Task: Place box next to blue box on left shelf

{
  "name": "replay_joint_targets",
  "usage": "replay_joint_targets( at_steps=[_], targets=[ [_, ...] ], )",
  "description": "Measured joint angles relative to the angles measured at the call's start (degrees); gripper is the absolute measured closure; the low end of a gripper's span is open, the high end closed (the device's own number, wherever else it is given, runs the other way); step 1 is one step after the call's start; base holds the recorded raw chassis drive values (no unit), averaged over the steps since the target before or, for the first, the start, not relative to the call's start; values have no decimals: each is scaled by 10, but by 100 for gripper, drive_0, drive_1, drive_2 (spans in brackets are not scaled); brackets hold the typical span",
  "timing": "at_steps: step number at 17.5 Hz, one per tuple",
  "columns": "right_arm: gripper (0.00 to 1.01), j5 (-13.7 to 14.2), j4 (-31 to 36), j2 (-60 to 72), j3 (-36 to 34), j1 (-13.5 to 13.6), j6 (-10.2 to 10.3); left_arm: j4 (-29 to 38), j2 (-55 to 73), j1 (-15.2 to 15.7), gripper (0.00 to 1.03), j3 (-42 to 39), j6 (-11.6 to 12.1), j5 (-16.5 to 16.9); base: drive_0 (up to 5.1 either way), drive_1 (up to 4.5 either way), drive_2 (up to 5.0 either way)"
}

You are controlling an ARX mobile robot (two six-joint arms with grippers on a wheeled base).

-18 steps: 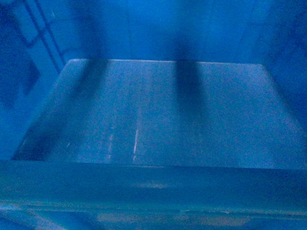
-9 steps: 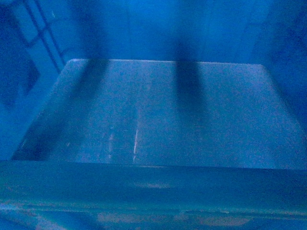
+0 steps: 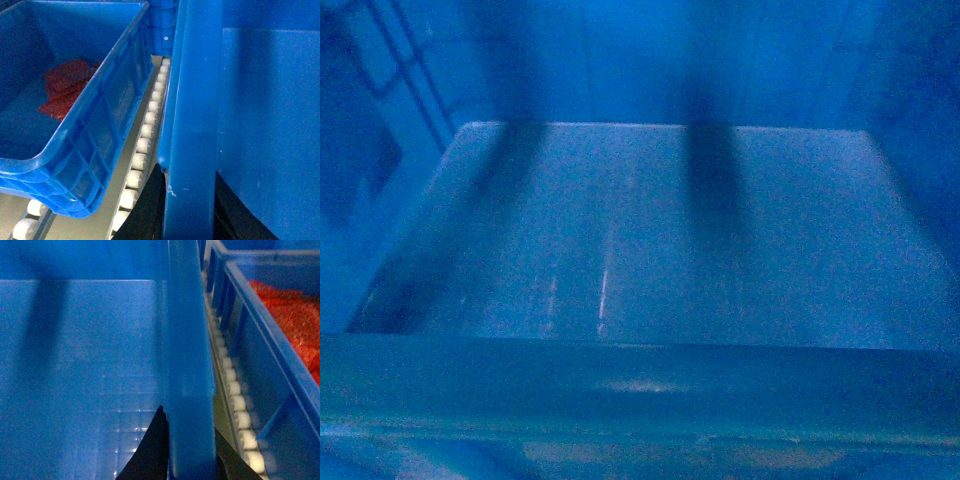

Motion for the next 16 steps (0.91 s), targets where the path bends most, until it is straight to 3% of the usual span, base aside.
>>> replay_joint_targets(
  at_steps=[1,2,3,4,5,8,10,14,16],
  targets=[
    [92,26,61,0,-28,10,-19,10,0,1,90,-1,-2,-5,0,0,0],
    [92,37,87,1,-33,11,-26,52,-2,-1,90,-6,16,-18,0,0,0],
    [92,48,107,0,-30,11,-39,120,-2,-11,90,-28,47,-42,0,0,0],
    [92,52,104,-3,-22,11,-45,147,4,-11,90,-29,65,-44,0,0,0],
    [92,54,99,2,-20,10,-44,149,14,-11,90,-26,68,-42,0,0,0],
    [92,6,19,68,24,-41,-18,136,94,1,90,-6,53,1,0,0,0],
    [92,-18,42,127,38,-73,-19,154,151,12,90,8,40,26,0,0,0],
    [92,-53,35,244,89,-98,-15,142,251,32,90,60,37,51,0,0,0],
    [92,-57,50,302,89,-102,-11,143,297,39,90,68,36,63,0,0,0]
  ],
)
